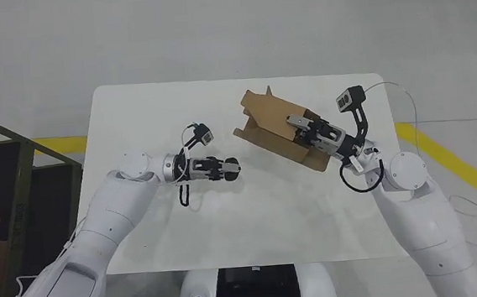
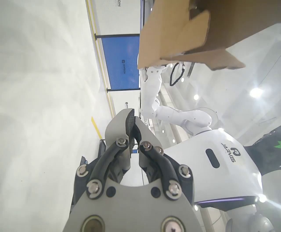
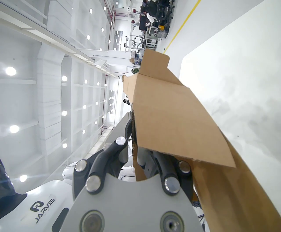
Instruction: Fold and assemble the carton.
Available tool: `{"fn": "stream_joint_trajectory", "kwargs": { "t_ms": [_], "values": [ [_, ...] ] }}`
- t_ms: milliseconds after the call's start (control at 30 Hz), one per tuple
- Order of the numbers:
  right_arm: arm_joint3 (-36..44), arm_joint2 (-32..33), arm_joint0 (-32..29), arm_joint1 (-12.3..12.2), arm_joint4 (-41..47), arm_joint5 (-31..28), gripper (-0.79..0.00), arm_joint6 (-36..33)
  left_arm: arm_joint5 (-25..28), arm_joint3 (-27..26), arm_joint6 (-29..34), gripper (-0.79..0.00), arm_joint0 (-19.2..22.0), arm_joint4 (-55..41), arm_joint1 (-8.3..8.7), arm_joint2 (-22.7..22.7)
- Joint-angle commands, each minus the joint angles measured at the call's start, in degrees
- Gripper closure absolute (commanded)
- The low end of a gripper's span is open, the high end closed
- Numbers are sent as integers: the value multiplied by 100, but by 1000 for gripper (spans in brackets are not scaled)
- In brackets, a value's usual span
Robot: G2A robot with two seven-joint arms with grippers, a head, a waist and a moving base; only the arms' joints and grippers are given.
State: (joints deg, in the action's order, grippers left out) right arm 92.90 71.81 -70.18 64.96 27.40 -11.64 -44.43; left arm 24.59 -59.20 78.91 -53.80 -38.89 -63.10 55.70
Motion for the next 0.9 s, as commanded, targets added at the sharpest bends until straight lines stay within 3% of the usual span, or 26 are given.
{"fn": "stream_joint_trajectory", "kwargs": {
  "t_ms": [0, 467, 867],
  "values": [
    [45, 3, -19, -1, 62, -22, 0, -100, -31, 1, -112, 0, -34, -11, 14, 75],
    [385, 27, -271, -43, 189, -31, 0, -774, -271, 142, -218, 0, 242, -233, -100, 65],
    [467, -13, -367, -57, 62, 33, 0, -805, -169, 136, -85, 0, 377, -535, -213, 62]
  ]
}}
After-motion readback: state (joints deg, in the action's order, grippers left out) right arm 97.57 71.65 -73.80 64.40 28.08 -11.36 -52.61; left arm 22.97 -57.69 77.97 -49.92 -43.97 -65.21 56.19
